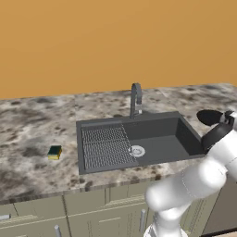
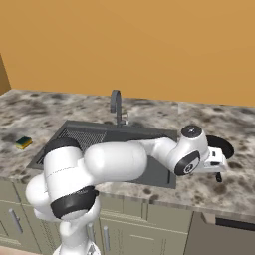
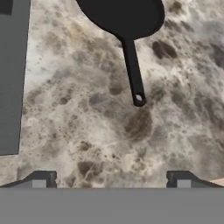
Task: Pick the pan and sponge and place them into the sink. Then turn on the water.
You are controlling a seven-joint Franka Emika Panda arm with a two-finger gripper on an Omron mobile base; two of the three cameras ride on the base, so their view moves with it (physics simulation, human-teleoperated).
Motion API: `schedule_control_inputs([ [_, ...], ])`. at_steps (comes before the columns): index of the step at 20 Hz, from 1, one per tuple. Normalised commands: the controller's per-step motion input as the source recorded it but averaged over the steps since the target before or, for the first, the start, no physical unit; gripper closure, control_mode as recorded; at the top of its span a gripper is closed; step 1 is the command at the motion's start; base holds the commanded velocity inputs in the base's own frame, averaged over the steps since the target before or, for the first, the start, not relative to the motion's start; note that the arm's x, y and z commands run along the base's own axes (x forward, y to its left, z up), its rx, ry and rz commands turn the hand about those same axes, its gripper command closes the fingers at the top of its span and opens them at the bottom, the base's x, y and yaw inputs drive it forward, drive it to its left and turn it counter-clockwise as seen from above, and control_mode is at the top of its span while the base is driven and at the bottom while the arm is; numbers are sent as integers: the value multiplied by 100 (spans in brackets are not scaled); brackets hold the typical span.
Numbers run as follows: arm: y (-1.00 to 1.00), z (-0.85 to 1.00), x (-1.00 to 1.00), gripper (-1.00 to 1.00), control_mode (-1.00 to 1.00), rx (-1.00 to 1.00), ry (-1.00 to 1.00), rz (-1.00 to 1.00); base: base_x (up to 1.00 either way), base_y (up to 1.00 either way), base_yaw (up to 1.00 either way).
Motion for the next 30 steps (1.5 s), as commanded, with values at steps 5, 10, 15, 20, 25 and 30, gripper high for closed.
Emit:
schedule_control_inputs([
  [5,-12,-23,27,-100,-100,2,0,5,0,0,0],
  [10,-14,-13,22,-100,-100,1,0,4,0,0,0],
  [15,-14,-2,13,-100,-100,0,0,3,0,0,0],
  [20,-17,-2,12,-100,-100,1,1,3,0,0,0],
  [25,-14,-18,19,-100,-100,0,3,3,0,0,0],
  [30,-9,-27,12,-100,-100,0,2,4,0,0,0],
])
